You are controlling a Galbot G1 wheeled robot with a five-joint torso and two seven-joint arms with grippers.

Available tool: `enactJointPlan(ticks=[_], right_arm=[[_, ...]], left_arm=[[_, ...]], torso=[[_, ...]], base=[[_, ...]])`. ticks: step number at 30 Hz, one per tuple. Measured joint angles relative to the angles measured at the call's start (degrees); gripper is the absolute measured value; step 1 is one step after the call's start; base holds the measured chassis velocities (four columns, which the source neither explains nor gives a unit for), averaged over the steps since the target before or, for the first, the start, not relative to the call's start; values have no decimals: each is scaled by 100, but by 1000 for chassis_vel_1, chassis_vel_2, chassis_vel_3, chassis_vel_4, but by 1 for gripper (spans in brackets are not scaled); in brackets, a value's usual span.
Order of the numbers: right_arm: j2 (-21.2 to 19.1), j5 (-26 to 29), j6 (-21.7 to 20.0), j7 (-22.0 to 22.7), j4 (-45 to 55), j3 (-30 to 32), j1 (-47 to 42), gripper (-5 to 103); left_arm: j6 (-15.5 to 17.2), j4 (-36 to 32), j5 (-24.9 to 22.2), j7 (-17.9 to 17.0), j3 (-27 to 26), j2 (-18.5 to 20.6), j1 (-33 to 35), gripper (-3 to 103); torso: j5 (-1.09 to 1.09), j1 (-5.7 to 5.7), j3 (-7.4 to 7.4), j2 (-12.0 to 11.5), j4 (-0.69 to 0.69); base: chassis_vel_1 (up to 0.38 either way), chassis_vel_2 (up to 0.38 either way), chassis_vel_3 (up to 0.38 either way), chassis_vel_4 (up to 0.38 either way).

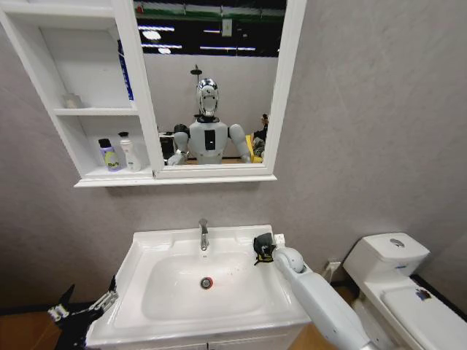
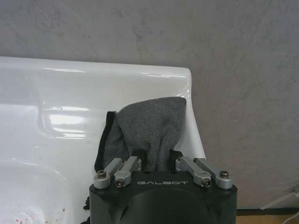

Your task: Move facial cleanser and shampoo from washbasin to cabinet, then wipe washbasin with towel.

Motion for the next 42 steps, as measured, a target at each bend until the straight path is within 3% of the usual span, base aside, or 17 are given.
enactJointPlan(ticks=[1,4,6,7,11,16,25,34,42], right_arm=[[0,0,0,0,0,0,0,29],[0,-1,1,-16,-1,33,-33,14],[-1,5,2,-18,0,45,-45,14],[-2,13,2,-18,9,57,-58,5],[-18,103,38,41,151,75,-122,3],[-34,484,16,378,773,18,-283,3],[-25,634,5,885,1668,-477,-761,3],[219,404,0,645,1217,-619,-866,3],[452,331,-1,710,924,-756,-740,3]], left_arm=[[0,0,0,0,0,0,0,100],[0,0,0,0,0,0,0,100],[0,0,0,0,0,0,0,100],[0,0,0,0,0,0,0,100],[0,0,0,0,0,0,0,100],[0,0,0,0,0,0,0,100],[0,0,0,0,0,0,0,100],[0,0,0,1,0,0,0,100],[0,0,0,0,0,0,0,100]], torso=[[0,0,0,0,0],[0,0,0,0,0],[0,0,0,0,0],[0,0,0,0,0],[0,0,0,0,-1],[0,0,0,0,0],[0,-1,0,0,0],[0,-1,0,0,-1],[0,0,0,0,0]], base=[[0,0,0,0],[0,0,0,0],[0,0,0,0],[0,0,0,0],[0,0,0,0],[0,0,0,0],[0,0,0,0],[0,0,0,0],[0,0,0,0]])
